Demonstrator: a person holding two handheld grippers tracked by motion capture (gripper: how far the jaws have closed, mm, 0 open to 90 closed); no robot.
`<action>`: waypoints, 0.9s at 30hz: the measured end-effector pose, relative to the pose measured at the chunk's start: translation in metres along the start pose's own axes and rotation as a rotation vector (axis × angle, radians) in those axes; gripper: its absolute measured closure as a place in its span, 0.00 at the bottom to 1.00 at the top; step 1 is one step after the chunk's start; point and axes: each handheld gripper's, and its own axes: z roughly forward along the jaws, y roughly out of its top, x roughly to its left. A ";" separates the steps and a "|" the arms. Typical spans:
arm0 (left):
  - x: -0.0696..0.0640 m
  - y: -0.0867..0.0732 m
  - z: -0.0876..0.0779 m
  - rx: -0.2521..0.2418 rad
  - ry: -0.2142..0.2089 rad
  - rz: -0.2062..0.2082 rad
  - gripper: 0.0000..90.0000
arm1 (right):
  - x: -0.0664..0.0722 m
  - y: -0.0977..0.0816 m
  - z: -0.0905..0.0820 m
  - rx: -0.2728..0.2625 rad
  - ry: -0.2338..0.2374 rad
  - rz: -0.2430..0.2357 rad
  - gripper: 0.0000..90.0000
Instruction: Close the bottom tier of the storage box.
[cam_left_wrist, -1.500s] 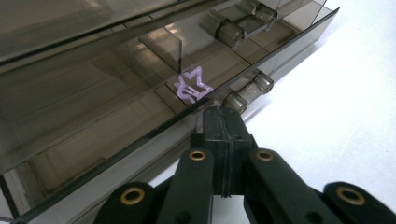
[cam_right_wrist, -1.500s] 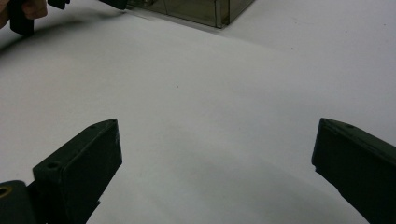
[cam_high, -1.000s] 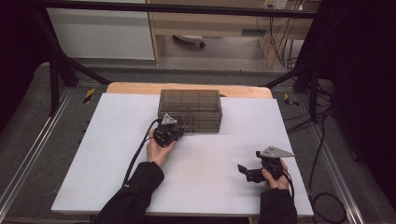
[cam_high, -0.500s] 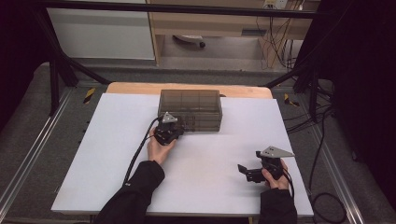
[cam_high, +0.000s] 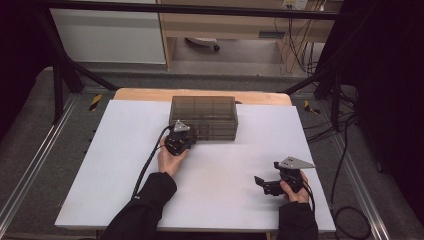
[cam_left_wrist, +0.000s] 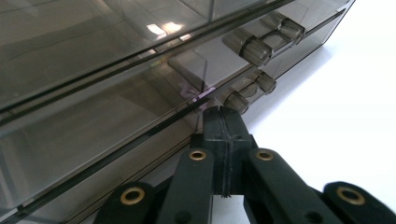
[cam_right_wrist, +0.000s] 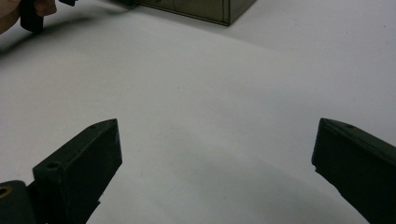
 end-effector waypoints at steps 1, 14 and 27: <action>0.000 0.000 0.000 0.000 0.002 0.000 1.00 | 0.000 0.000 0.000 0.000 0.001 0.000 0.02; -0.008 -0.004 -0.020 0.011 -0.018 0.020 0.94 | 0.000 0.000 0.000 0.000 0.000 0.002 0.02; -0.008 -0.019 -0.050 -0.009 -0.024 0.010 0.57 | 0.001 0.000 0.001 0.006 0.002 -0.001 0.02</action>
